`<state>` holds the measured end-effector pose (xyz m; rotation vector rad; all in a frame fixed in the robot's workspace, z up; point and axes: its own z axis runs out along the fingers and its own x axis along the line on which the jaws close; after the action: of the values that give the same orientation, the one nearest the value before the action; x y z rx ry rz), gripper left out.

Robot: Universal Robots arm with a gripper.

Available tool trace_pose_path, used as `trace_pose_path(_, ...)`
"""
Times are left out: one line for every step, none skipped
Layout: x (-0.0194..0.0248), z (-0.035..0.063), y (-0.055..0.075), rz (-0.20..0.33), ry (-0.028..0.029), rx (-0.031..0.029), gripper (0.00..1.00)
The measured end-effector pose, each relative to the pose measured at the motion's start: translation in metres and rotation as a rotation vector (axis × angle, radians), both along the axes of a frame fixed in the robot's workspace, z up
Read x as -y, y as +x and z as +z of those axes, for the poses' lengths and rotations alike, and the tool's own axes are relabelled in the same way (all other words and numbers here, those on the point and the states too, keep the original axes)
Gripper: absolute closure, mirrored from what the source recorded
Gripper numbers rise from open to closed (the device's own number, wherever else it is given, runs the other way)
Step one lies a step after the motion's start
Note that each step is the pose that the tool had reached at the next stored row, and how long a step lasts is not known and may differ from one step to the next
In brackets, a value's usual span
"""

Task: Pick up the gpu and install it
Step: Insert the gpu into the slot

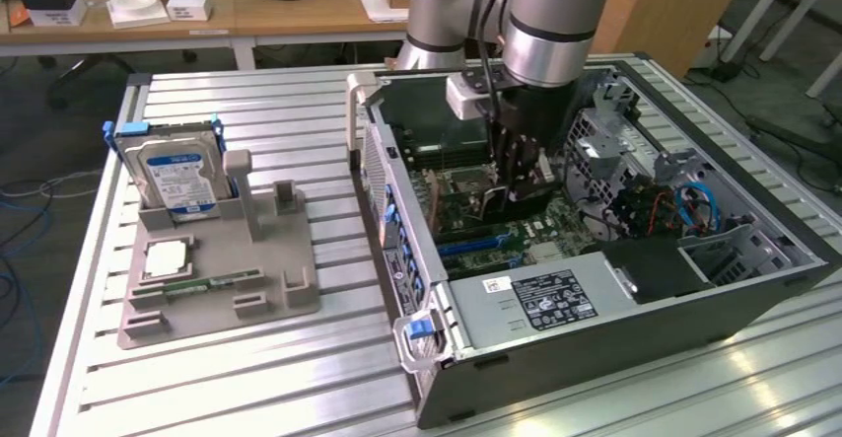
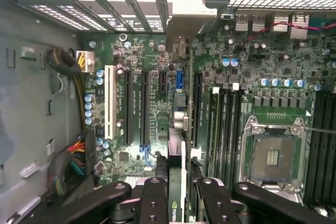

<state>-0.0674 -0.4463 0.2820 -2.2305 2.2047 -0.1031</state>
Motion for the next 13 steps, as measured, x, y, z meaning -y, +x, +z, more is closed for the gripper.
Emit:
trace_pose_path(0.0001, -0.0018, 0.000, 0.000, 0.0000, 0.0000, 0.74)
trace_pose_path(0.0002, -0.0036, -0.001, 0.000, -0.0001, 0.0000, 0.74)
trace_pose_path(0.0003, -0.0054, -0.001, 0.000, -0.0002, 0.0000, 0.74)
trace_pose_path(0.0004, -0.0072, -0.001, 0.000, -0.0003, 0.0000, 0.74)
trace_pose_path(0.0005, -0.0091, -0.002, 0.000, -0.0003, 0.0001, 0.74)
trace_pose_path(0.0007, -0.0109, -0.002, 0.000, -0.0005, 0.0000, 0.74)
trace_pose_path(0.0007, -0.0127, -0.002, 0.000, -0.0005, 0.0001, 0.74)
trace_pose_path(0.0008, -0.0146, -0.002, 0.000, -0.0006, 0.0001, 0.74)
trace_pose_path(0.0008, -0.0164, -0.002, 0.000, -0.0007, 0.0001, 0.74)
trace_pose_path(0.0008, -0.0181, -0.003, 0.000, -0.0013, 0.0000, 0.74)
trace_pose_path(0.0008, -0.0197, -0.004, 0.000, -0.0017, 0.0001, 0.74)
trace_pose_path(0.0008, -0.0210, -0.006, 0.000, -0.0021, 0.0004, 0.74)
trace_pose_path(0.0008, -0.0217, -0.009, 0.000, -0.0022, 0.0010, 0.74)
